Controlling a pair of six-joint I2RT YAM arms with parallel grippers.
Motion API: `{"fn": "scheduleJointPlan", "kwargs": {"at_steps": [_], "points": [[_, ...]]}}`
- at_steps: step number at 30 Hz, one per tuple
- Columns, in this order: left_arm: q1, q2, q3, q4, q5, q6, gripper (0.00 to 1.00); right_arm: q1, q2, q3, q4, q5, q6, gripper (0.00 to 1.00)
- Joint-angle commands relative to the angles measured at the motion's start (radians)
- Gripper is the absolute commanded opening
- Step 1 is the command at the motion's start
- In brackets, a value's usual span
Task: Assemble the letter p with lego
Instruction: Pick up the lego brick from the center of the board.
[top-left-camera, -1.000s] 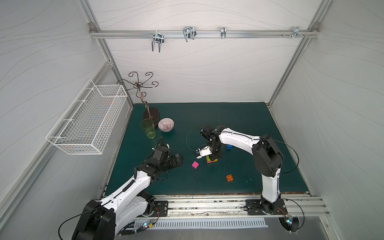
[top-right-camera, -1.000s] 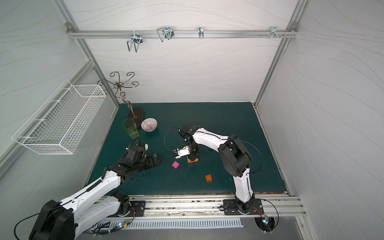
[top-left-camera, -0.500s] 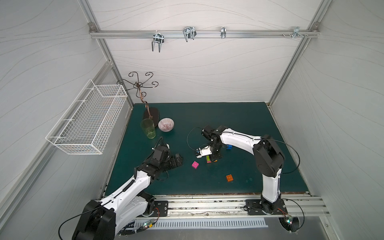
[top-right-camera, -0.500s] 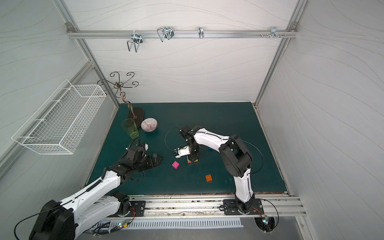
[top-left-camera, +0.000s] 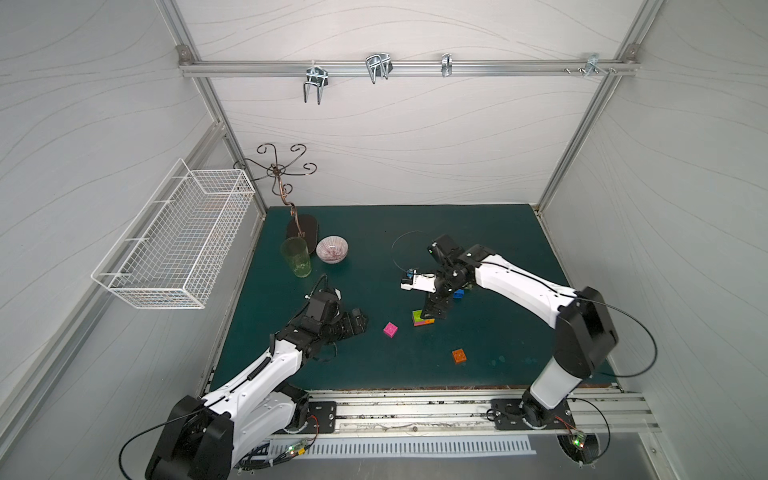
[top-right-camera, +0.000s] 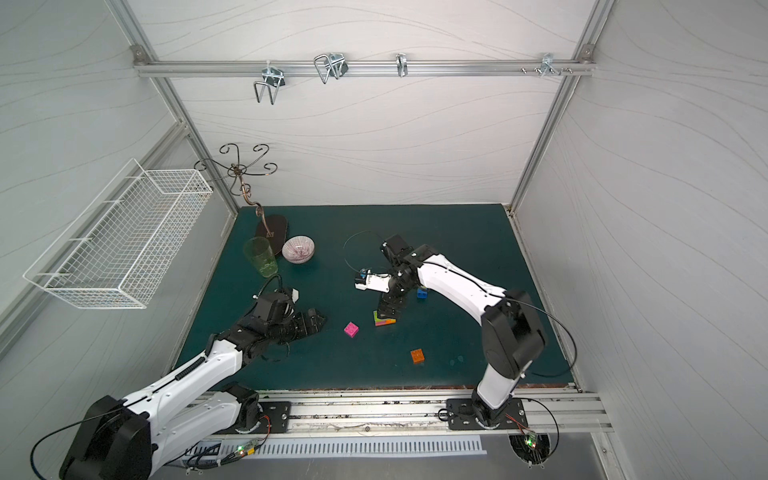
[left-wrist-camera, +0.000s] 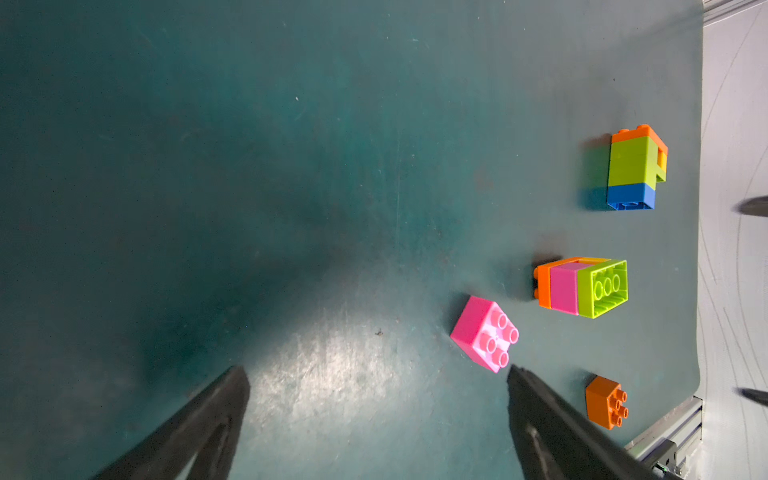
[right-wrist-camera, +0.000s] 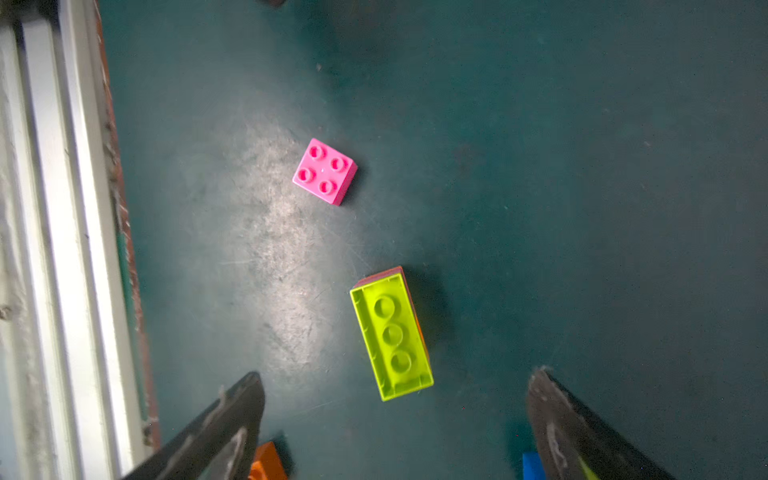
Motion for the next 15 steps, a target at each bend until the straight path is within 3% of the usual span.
{"fn": "scheduleJointPlan", "kwargs": {"at_steps": [1,3,5,11,15], "points": [[-0.030,0.022,0.053,-0.023,0.018,-0.011,0.99,-0.050,-0.149,-0.105,0.171,-0.086,0.368,0.99],[-0.079,0.030,0.076,-0.062,-0.017,-0.008,0.99,-0.062,-0.236,-0.186,0.255,-0.014,0.599,0.99],[-0.112,0.048,0.099,-0.086,-0.032,-0.009,0.99,-0.063,-0.280,-0.217,0.246,0.041,0.735,0.99],[-0.172,0.172,0.172,-0.044,-0.004,0.034,0.95,-0.070,-0.393,-0.307,0.221,0.030,0.910,0.99],[-0.305,0.269,0.282,-0.122,-0.162,0.115,0.93,-0.127,-0.456,-0.379,0.243,0.006,0.975,0.99]]}}
